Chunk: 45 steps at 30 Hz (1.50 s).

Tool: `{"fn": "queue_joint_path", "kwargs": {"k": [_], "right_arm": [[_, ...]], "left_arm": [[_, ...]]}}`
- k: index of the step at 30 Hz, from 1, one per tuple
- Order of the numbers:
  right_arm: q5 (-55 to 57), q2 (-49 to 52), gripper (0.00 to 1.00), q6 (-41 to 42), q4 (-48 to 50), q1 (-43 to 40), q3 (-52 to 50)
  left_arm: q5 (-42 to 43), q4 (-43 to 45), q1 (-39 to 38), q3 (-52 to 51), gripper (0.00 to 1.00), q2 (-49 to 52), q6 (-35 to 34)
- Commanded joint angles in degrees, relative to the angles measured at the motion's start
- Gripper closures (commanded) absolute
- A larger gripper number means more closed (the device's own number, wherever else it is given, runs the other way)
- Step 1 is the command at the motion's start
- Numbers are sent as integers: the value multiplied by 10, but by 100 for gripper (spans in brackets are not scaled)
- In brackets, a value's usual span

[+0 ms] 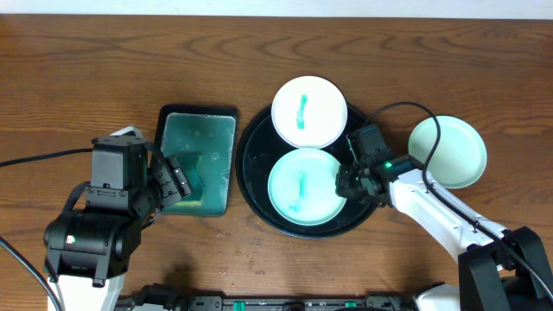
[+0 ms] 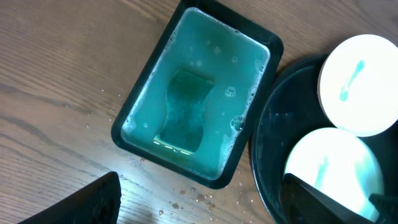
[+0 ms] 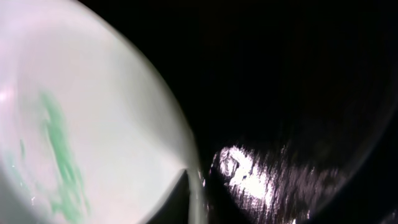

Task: Clean dirty plates on tray and stack at the side
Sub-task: 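Grip the next pale green plate rim with the right gripper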

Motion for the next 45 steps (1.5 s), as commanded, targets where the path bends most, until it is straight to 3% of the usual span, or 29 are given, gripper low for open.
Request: {"fn": "queue_joint_path", "kwargs": {"k": [1,4,10,17,20,25,32,36,40,45], "right_arm": [[-10,-5,69,-61,26,2,9],[-15,-20,66,-146,2,0,37],[2,-72,66,-217,-64,-3,99],[2,-111,72,-217,-77,-3,107],[2,-111,72,-217,-84,-3,107],[2,-111,72,-217,-89,-3,107],[2,-111,72,-214,-101,-3,107],[2,-111,72,-215,-107,-3,107],[2,-111,73,-214,-108,-3,107],[2,-111,74,-214,-116,-3,107]], "left_arm": [[-2,-2,3,11,18,0,3],[-2,-2,3,11,18,0,3],[-1,-1,3,9,18,5,-7],[-3,-3,3,-31,19,59,-7],[-5,21,3,-57,24,103,10],[-63,85,3,-64,29,203,19],[-44,128,3,-64,34,363,23],[-36,147,3,-64,55,440,23],[-36,179,3,-64,66,490,27],[16,206,3,-64,87,509,43]]}}
